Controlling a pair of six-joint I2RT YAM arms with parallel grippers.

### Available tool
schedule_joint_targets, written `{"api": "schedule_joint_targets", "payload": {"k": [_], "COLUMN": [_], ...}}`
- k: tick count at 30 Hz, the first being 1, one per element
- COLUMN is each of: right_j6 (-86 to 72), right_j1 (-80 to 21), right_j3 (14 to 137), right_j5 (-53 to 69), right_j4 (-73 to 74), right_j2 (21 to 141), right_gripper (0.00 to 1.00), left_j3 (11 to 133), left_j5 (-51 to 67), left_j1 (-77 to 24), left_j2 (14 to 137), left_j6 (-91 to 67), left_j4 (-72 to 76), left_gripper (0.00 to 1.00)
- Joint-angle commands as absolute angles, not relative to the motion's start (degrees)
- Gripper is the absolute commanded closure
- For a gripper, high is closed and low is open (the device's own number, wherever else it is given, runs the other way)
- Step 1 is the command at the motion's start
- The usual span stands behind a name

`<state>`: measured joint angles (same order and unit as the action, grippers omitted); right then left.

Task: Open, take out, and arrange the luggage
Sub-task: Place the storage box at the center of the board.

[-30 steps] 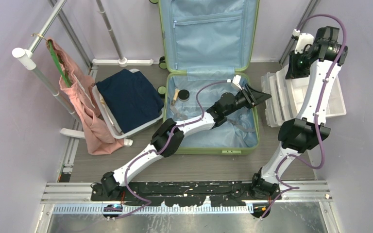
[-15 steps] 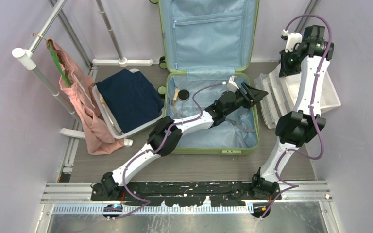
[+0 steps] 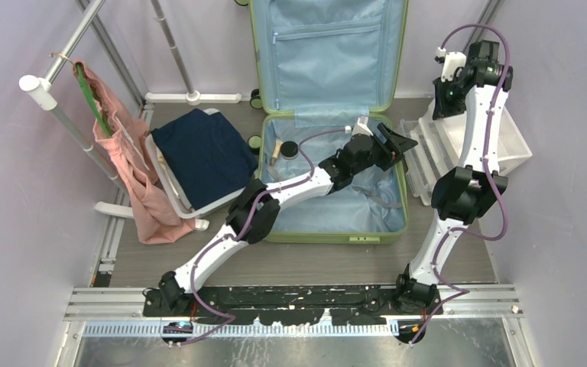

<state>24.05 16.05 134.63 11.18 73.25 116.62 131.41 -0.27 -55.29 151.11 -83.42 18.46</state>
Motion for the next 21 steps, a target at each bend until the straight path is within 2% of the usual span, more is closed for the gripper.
{"api": "schedule_joint_targets", "payload": {"k": [1,8,12,16,21], "right_j6": [26.98,26.58,26.15,25.45,24.86], "right_j1": [16.49,16.45,16.44,16.44,16.44], "right_j3": [136.23,136.14,137.13,139.18,141.43], "right_j5": [4.72,5.09,6.67,9.57,12.09], "right_j4": [69.17,68.16,68.93,70.46,70.87], "right_j2": [118.23,118.62,118.75,117.91,115.28], "right_gripper": [0.99,0.99,0.93,0.56,0.33], "left_j3": [131.51,137.59,136.98,131.73,118.24], "left_j5": [-1.13,2.7,4.53,6.94,8.58], "left_j1": [-52.88,-51.98,-51.37,-49.99,-47.88], "left_j2": [145.36,146.47,144.84,139.16,126.24], "left_j6": [-81.39,-79.96,-76.37,-67.26,-51.91], "left_j4": [10.82,1.4,0.23,-0.86,-4.54], "left_gripper": [0.25,0.24,0.23,0.23,0.23]}}
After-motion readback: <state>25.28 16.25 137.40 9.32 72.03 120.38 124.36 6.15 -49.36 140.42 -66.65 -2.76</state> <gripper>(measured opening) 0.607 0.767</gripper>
